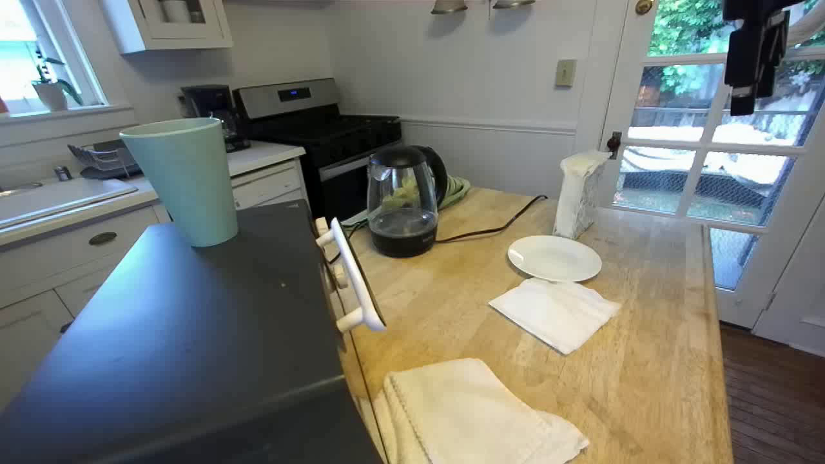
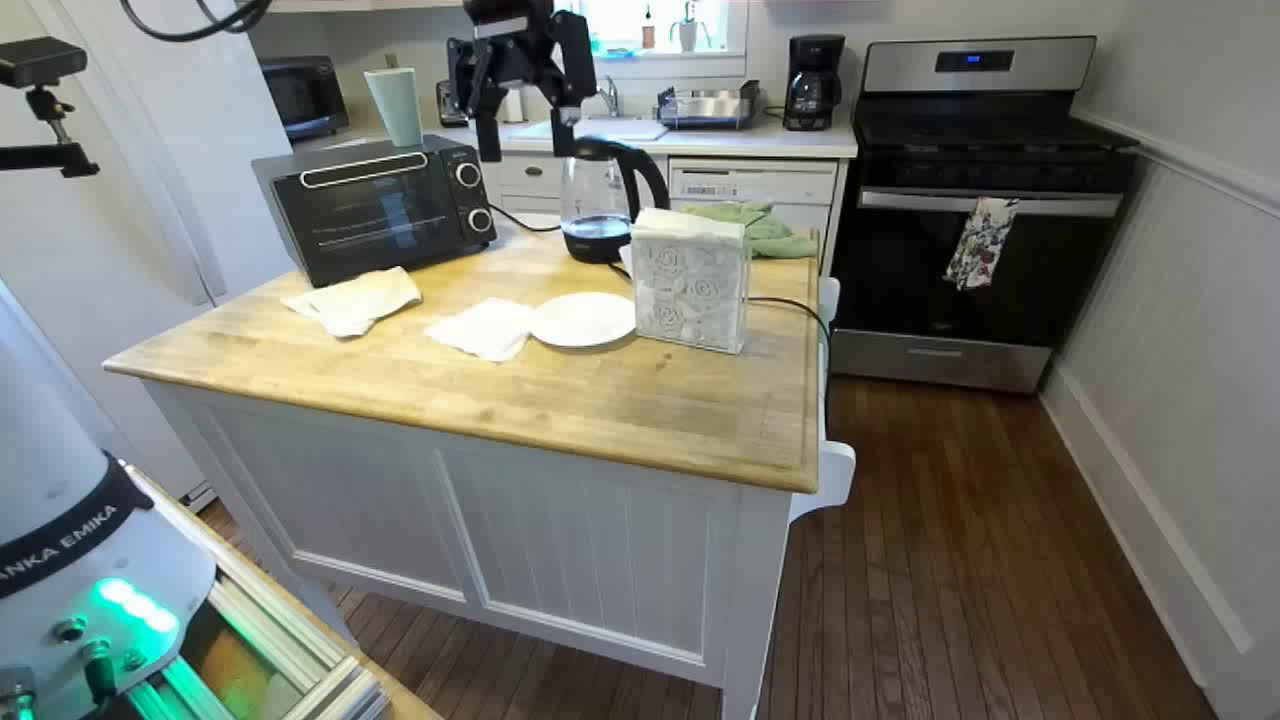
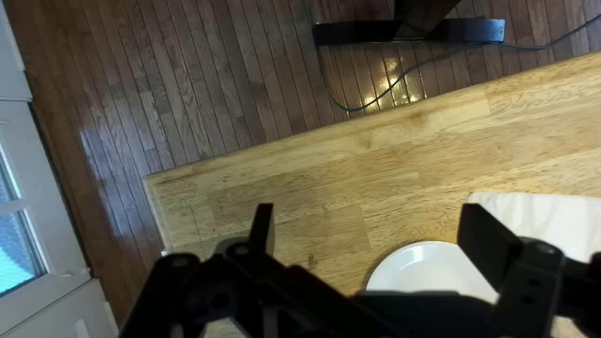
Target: Turn the bottom knob of the microwave to the right
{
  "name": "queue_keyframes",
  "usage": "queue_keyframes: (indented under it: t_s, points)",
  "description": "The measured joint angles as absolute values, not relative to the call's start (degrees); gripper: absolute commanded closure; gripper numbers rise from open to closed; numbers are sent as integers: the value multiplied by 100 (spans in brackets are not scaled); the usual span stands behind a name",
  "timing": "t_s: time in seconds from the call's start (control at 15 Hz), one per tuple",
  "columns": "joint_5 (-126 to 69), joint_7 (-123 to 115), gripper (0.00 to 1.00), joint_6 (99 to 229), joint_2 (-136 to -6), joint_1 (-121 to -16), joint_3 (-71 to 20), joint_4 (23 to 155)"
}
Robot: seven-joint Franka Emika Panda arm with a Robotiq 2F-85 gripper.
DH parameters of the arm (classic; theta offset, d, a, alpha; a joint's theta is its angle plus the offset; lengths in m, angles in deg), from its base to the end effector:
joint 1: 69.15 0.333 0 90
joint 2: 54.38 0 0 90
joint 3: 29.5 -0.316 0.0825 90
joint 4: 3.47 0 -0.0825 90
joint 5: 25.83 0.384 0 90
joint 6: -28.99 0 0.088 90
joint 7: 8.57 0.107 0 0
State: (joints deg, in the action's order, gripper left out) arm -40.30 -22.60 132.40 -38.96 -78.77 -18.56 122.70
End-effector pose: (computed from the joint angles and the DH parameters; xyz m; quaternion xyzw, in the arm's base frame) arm 0.4211 -0.1851 0.4824 0.9932 -0.0143 -0.0900 0.0720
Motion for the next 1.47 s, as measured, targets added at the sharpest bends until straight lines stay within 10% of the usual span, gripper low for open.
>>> queue_keyframes:
  t_s: [1.47]
  points:
    - [-4081,-2764,0,14592,-4023,-6332,-3284,12318]
